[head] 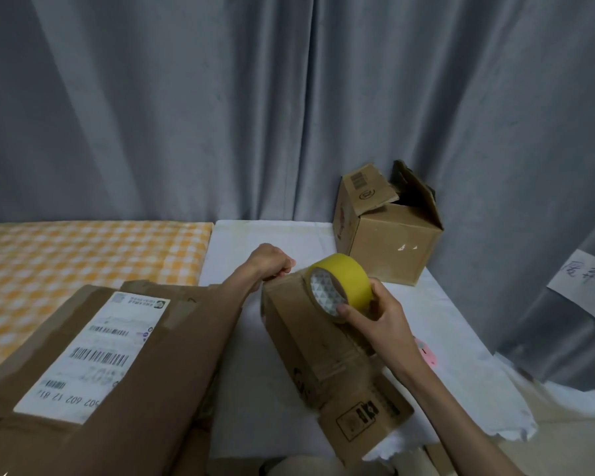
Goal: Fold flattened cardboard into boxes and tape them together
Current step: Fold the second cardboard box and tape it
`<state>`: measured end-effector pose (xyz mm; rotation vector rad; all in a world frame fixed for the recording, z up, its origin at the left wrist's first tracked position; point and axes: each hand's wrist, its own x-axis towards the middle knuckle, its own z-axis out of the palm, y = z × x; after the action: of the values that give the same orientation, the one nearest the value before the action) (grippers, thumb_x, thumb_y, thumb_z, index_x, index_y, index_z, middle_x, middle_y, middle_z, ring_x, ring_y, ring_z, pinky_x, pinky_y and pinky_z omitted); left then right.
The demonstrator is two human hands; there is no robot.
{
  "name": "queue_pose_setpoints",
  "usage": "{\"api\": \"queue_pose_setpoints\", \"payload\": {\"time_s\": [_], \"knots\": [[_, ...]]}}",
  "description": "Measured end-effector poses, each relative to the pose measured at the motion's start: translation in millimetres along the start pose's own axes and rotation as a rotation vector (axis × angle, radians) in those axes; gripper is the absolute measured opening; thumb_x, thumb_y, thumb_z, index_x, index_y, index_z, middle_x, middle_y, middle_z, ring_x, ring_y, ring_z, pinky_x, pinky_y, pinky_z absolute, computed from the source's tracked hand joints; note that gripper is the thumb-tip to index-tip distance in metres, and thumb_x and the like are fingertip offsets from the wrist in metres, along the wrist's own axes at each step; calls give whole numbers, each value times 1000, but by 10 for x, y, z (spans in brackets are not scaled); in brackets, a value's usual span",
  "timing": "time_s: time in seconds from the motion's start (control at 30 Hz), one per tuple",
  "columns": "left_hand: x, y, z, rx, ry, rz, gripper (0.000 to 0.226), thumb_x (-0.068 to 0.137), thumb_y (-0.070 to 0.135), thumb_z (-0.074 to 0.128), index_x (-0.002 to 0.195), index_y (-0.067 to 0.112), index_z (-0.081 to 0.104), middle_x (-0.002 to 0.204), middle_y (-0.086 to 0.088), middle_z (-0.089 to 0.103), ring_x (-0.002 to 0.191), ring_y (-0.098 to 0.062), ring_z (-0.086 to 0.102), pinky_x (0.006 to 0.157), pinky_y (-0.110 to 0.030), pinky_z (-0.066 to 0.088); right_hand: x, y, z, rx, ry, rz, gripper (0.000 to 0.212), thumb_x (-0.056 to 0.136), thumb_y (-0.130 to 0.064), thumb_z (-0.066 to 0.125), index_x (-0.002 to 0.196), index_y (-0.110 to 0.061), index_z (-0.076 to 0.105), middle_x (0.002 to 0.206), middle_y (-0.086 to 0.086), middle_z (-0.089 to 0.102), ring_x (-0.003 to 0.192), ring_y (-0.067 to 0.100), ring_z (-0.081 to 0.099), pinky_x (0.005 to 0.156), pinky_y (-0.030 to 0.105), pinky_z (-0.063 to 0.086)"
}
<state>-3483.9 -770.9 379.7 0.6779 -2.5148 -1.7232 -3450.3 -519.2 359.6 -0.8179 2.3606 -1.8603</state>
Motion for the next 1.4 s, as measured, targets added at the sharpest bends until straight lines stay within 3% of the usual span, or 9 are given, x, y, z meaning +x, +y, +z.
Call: {"api": "queue_pose_setpoints", "payload": {"time_s": [0.27,0.43,0.53,0.63,0.73,0.8,1.0,1.3,1.4], "knots": [[100,-61,77,217,19,-57,46,83,38,74,108,0,67,110,-12,68,104,-27,63,85,-33,53,10,-3,32,-1,3,4,41,84,-31,77,122,-27,62,111,-9,72,102,9,68,86,33,58],[50,39,62,326,30,80,25,82,18,76,106,13,70,118,-5,63,113,-25,58,98,-32,49,-27,33,76,-70,36,-1,43,85,-31,78,123,-27,59,108,-13,71,100,6,67,84,31,57],[-15,-44,100,207,63,224,23,83,-2,62,91,14,77,97,-1,73,97,-17,64,78,-10,48,-49,80,154,-250,109,-33,42,82,-39,77,116,-31,53,98,-7,67,88,13,64,73,41,56],[-116,-153,145,161,77,314,20,90,5,62,95,13,79,100,-1,76,82,1,62,69,4,40,-24,120,209,-382,175,-18,45,74,-61,64,106,-34,46,84,-4,62,75,13,59,62,43,52],[-158,-230,117,166,135,324,12,86,11,71,92,14,81,96,-1,77,69,13,55,64,6,38,34,147,213,-443,204,-37,43,71,-67,56,97,-37,41,71,-6,57,67,8,56,53,34,44],[-170,-256,77,141,182,293,13,83,6,72,87,14,81,91,-2,77,62,13,56,59,5,38,119,146,169,-410,192,-26,41,72,-63,57,94,-32,44,73,-4,59,69,12,58,58,40,49],[-323,-386,77,106,293,236,9,85,13,72,89,14,81,91,-3,77,76,-4,62,58,0,39,251,105,17,-312,100,-60,36,73,-47,60,90,-16,50,78,5,58,74,24,56,65,54,49],[-380,-390,139,59,352,245,8,85,15,75,90,12,80,90,-4,77,80,-8,65,58,-1,40,31,-130,-21,-166,135,-106,31,67,-34,60,85,-10,54,75,10,55,67,20,51,59,40,43],[-382,-384,148,43,360,250,7,84,17,76,87,13,80,88,-3,77,78,-6,65,55,2,39,-56,-129,-136,-126,170,-63,26,71,-27,63,95,-18,60,84,6,63,80,25,62,66,46,52]]}}
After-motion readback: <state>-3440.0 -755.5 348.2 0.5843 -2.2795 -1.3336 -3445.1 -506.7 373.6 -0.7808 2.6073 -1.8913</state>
